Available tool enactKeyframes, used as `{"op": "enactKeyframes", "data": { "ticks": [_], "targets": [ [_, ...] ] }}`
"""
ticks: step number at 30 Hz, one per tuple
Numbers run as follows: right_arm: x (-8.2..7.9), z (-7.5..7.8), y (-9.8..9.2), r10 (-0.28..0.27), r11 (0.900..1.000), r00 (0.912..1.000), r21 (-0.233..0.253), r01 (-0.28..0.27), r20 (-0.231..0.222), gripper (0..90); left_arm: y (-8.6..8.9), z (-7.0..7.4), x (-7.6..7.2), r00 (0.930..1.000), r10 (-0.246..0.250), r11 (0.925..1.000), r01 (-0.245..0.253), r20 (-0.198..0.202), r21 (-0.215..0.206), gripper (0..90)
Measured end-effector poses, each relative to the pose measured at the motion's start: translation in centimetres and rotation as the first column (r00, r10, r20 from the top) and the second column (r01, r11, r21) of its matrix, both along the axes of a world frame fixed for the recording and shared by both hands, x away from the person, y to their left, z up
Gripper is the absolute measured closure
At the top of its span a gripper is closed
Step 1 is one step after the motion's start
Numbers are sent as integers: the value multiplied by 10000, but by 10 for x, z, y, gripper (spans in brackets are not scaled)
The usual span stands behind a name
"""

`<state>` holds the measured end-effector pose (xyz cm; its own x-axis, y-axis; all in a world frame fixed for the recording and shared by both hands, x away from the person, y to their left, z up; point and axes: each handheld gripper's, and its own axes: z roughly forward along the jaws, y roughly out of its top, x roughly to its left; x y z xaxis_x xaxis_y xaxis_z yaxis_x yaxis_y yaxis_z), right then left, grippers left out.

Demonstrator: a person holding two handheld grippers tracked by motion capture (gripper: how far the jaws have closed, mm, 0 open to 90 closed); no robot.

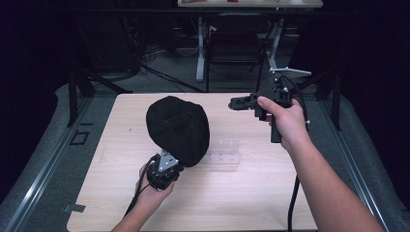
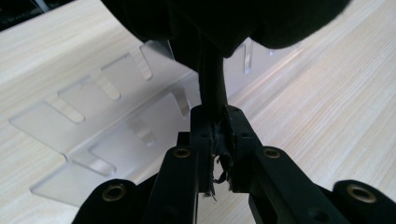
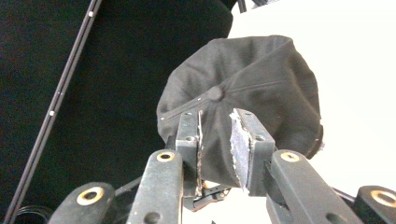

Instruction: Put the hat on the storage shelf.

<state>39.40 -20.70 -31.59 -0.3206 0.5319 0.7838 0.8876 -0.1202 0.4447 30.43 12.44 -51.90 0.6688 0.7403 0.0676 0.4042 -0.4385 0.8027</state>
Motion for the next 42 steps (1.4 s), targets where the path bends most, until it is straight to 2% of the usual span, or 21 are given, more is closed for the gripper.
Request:
{"op": "enactKeyframes", "data": {
  "ticks": [1,4,6,8,10,12,14,15,16,17,19,28,32,34,36,39,42],
  "targets": [
    [-1,0,-2,-38,10000,10000,-55,38,69,724,2,-2,0,10000,48,9999,-48,19,-126,831],
    [-3,1,-5,-2,9998,9999,-201,5,131,720,4,-5,-2,9999,80,9999,-79,91,-121,812],
    [-4,1,-5,-23,9997,9999,-255,27,157,719,6,-5,-3,9999,83,9999,-82,93,-128,764],
    [-7,1,-5,105,9982,9996,-594,-89,262,711,8,-6,-4,9999,146,9997,-145,68,-201,725],
    [-8,0,-6,118,9979,9996,-640,-101,267,709,12,-5,-4,10000,85,9998,-85,43,-176,718],
    [-11,-2,-7,124,9973,9996,-728,-104,267,705,17,-4,-7,10000,87,9991,-85,40,-415,659],
    [-12,-4,-8,109,9956,9995,-938,-79,309,703,21,-2,-9,9999,148,9964,-149,-20,-838,594],
    [-12,-4,-8,109,9956,9995,-938,-79,309,703,21,-2,-9,9999,148,9964,-149,-20,-838,578],
    [-14,-6,-11,48,9920,9991,-1263,5,422,701,24,0,-10,9999,152,9950,-156,-43,-991,567],
    [-15,-6,-12,64,9907,9989,-1361,-1,457,700,29,2,-12,9998,192,9948,-192,-9,-1000,557],
    [-17,-8,-15,-20,9896,9987,-1435,93,505,698,35,3,-14,9998,221,9957,-223,-29,-900,548],
    [-30,-18,-29,-306,9797,9970,-1957,441,715,693,62,-2,-19,9968,756,9917,-778,-246,-1025,533],
    [-37,-26,-34,-405,9695,9953,-2377,604,878,680,76,-6,-21,9942,1010,9880,-1047,-374,-1138,530],
    [-40,-32,-36,-512,9598,9942,-2705,750,941,679,81,-7,-21,9927,1118,9855,-1165,-443,-1232,529],
    [-43,-38,-39,-575,9551,9940,-2848,820,934,678,86,-9,-21,9908,1246,9830,-1305,-531,-1291,528],
    [-47,-47,-42,-616,9537,9943,-2886,843,867,677,91,-11,-21,9881,1391,9799,-1469,-662,-1350,528],
    [-53,-55,-46,-620,9588,9947,-2719,822,822,676,94,-9,-22,9873,1411,9792,-1501,-730,-1366,521]
  ]
}}
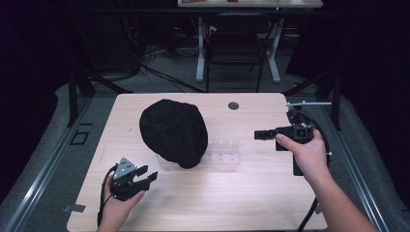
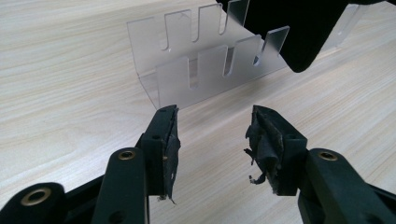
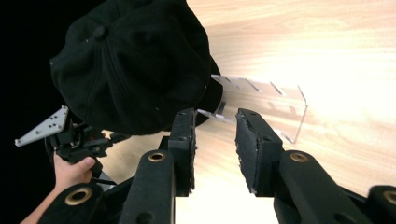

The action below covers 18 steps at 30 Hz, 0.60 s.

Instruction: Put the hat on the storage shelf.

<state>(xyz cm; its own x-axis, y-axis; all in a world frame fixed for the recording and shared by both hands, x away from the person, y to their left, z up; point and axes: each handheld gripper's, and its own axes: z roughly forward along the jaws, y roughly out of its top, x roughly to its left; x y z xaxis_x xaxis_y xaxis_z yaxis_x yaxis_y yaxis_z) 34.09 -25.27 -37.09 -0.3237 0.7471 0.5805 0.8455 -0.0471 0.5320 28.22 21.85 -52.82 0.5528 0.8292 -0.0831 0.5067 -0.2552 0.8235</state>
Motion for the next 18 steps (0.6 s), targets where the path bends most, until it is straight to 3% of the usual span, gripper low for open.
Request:
{"op": "enactKeyframes", "data": {
  "ticks": [4,7,12,18],
  "targets": [
    [-11,-9,-4,-42,10000,9999,-45,43,146,674,3,0,-2,10000,74,9999,-74,40,83,517],
    [-21,-15,-5,-112,9988,9988,-473,134,468,669,7,-3,-2,9998,203,9998,-204,-36,-75,515],
    [-32,-28,-8,-139,9991,9987,-401,159,493,663,8,-8,-2,9997,210,9998,-211,-84,-47,513],
    [-45,-50,-10,-286,9968,9972,-725,337,698,642,7,-15,-1,9997,175,9997,-172,-166,156,504]
  ]
}}
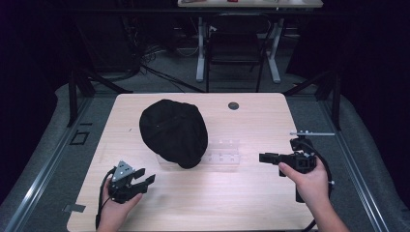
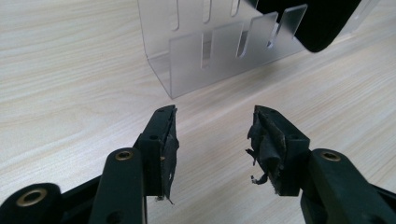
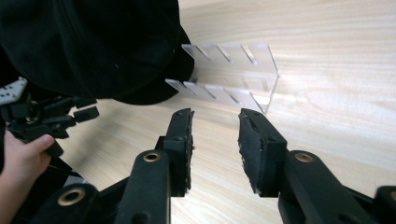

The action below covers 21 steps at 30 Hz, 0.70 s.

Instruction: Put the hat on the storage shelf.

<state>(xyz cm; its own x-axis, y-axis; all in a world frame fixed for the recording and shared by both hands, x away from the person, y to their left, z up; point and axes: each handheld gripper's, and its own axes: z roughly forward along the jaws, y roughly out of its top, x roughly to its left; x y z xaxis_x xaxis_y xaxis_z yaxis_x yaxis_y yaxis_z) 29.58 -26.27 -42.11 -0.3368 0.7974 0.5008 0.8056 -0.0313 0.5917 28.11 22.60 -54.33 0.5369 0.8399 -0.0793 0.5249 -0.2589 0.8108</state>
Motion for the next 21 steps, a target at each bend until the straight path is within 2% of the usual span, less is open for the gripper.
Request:
{"op": "enactKeyframes", "data": {
  "ticks": [4,7,8,12,16,18,21],
  "targets": [
    [-10,-17,1,-159,9996,9992,-230,168,377,603,1,-3,0,10000,50,10000,-51,42,60,471],
    [-15,-32,2,-342,9974,9954,-595,396,896,527,1,-5,1,10000,54,10000,-54,6,-45,446],
    [-16,-39,3,-437,9957,9931,-771,522,1087,486,1,-5,1,10000,40,10000,-40,8,-79,432],
    [-18,-61,6,-574,9856,9877,-1494,793,1451,438,0,-7,2,10000,-32,9999,31,-23,-104,396],
    [-20,-75,8,-652,9787,9847,-1821,946,1617,437,0,-9,2,9999,-16,10000,16,-125,-51,393],
    [-21,-81,9,-696,9785,9842,-1810,991,1627,440,0,-10,3,9998,-39,10000,37,-192,-80,389],
    [-25,-89,11,-728,9775,9778,-1805,1091,1967,443,0,-12,4,9996,-83,9999,80,-257,-96,381]
  ]
}}
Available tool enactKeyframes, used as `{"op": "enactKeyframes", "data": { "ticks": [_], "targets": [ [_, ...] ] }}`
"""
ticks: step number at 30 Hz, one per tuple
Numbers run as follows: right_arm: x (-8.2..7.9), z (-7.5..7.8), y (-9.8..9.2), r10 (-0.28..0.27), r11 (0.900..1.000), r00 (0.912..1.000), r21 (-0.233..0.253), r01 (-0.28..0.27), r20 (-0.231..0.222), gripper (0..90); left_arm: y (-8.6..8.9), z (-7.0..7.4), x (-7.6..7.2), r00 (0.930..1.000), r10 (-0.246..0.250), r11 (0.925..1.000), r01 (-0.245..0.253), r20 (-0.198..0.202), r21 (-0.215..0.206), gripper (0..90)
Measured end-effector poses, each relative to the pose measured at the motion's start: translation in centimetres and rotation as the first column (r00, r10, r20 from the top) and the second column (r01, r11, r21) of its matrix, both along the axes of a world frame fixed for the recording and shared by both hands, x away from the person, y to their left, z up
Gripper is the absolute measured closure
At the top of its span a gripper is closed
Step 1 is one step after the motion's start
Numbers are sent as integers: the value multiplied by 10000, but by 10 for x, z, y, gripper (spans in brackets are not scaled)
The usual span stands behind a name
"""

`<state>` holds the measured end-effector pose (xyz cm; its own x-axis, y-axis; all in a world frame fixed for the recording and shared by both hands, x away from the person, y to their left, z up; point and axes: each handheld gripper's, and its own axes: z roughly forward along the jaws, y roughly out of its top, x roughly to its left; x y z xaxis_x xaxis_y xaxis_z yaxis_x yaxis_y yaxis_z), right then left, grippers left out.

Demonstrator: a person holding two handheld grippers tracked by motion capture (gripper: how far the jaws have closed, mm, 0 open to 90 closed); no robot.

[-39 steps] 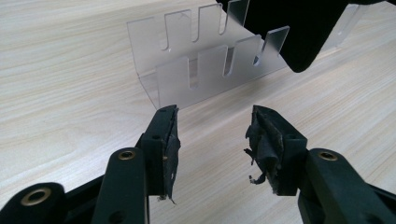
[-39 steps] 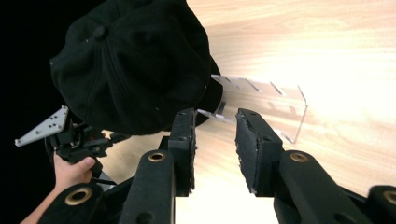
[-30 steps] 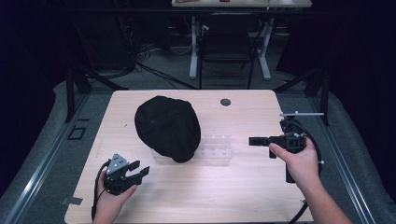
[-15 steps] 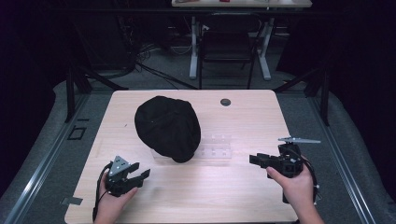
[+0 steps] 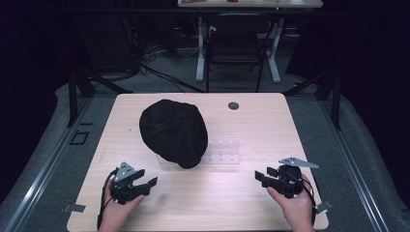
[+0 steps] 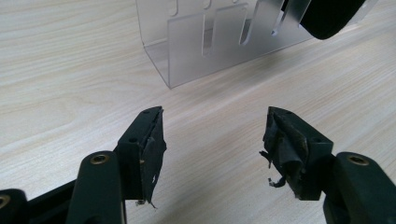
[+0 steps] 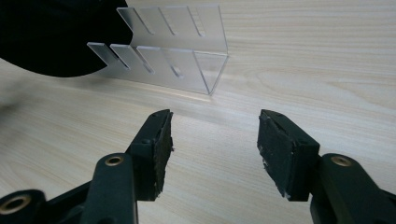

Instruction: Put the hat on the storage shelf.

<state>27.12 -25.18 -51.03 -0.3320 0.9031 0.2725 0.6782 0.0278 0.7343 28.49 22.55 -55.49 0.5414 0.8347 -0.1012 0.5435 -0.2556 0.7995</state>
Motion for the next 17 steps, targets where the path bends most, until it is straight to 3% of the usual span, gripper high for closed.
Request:
{"op": "enactKeyframes", "data": {
  "ticks": [8,11,17],
  "targets": [
    [-7,-24,5,-39,9998,9989,-214,49,464,441,-3,-3,2,9998,-142,9998,143,-117,149,378],
    [-8,-30,7,84,9980,9988,-623,-54,488,442,-6,-4,1,9997,-228,9996,230,-112,180,378],
    [-7,-38,5,109,9975,9989,-707,-76,459,444,-13,-3,0,9987,-504,9986,505,-75,124,392]
  ]
}}
